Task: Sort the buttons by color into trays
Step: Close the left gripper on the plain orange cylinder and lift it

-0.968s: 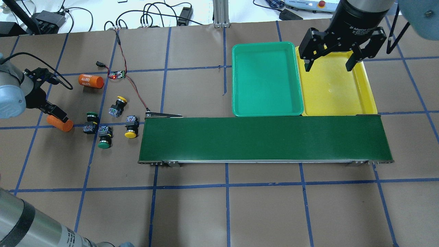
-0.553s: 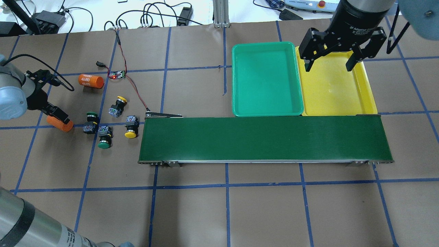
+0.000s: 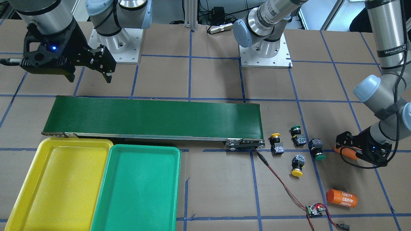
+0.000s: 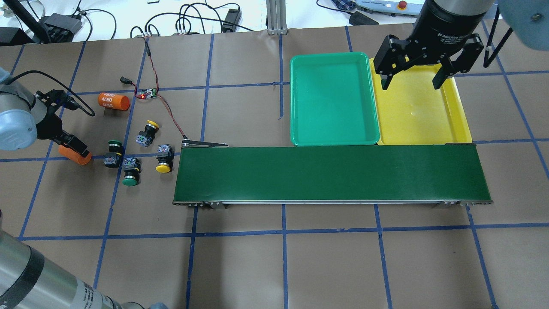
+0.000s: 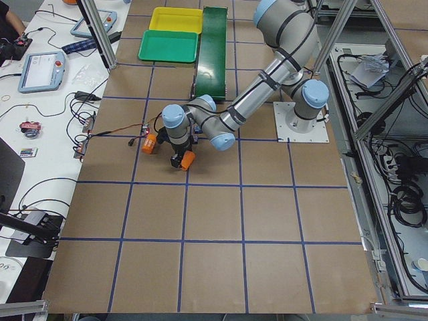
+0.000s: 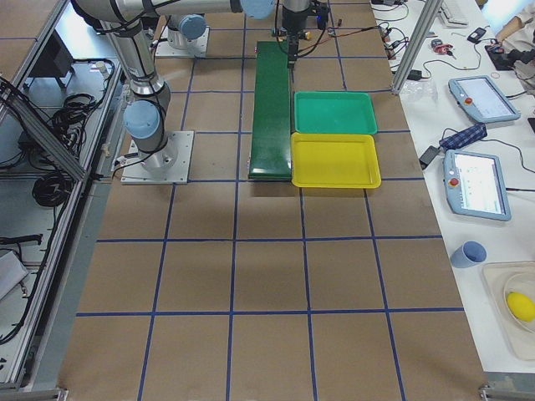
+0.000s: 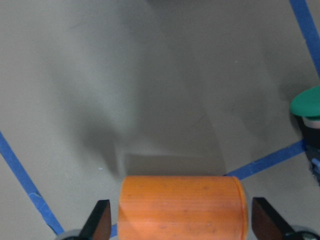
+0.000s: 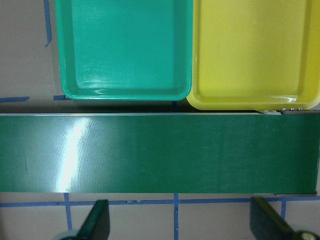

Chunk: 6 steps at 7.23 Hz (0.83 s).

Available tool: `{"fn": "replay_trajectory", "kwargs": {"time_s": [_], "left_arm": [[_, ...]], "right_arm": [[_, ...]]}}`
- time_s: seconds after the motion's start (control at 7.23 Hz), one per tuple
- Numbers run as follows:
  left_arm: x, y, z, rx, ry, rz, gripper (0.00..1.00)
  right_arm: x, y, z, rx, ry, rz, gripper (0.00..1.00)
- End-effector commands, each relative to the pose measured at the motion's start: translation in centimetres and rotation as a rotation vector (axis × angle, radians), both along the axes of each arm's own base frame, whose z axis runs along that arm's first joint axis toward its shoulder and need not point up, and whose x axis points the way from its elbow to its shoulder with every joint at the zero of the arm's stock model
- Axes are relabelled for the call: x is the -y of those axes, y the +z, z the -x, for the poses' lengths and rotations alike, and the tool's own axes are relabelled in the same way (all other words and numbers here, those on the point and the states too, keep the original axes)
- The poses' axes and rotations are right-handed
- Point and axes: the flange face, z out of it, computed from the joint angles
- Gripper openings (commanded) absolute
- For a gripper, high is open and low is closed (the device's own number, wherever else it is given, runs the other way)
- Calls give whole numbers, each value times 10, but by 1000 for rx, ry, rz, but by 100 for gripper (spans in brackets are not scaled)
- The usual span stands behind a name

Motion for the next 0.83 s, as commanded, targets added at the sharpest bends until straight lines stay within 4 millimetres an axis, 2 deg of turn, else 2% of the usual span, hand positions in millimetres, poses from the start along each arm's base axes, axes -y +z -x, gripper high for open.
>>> {"fn": "replay_trajectory", "kwargs": {"time_s": [0.0,0.14,0.28,0.41,0.55,0.69], "left_arm": [[1,-1,0,2,-2,-7,30],[1,0,0,1,0,-6,0],[1,13,1,12,9,6,0],[6,36,10,17,6,13,0],[10,66,16,16,89,23,0],[14,92,51,14,149,27,0]], "right_arm": [[0,0,0,-1,0,-2,100],[0,0,0,-2,0,-2,100],[0,0,1,-2,-1,-2,100],[0,0,0,-2,0,-2,100],[0,0,1,-2,-1,-2,100],[0,0,0,-2,0,-2,100]]}}
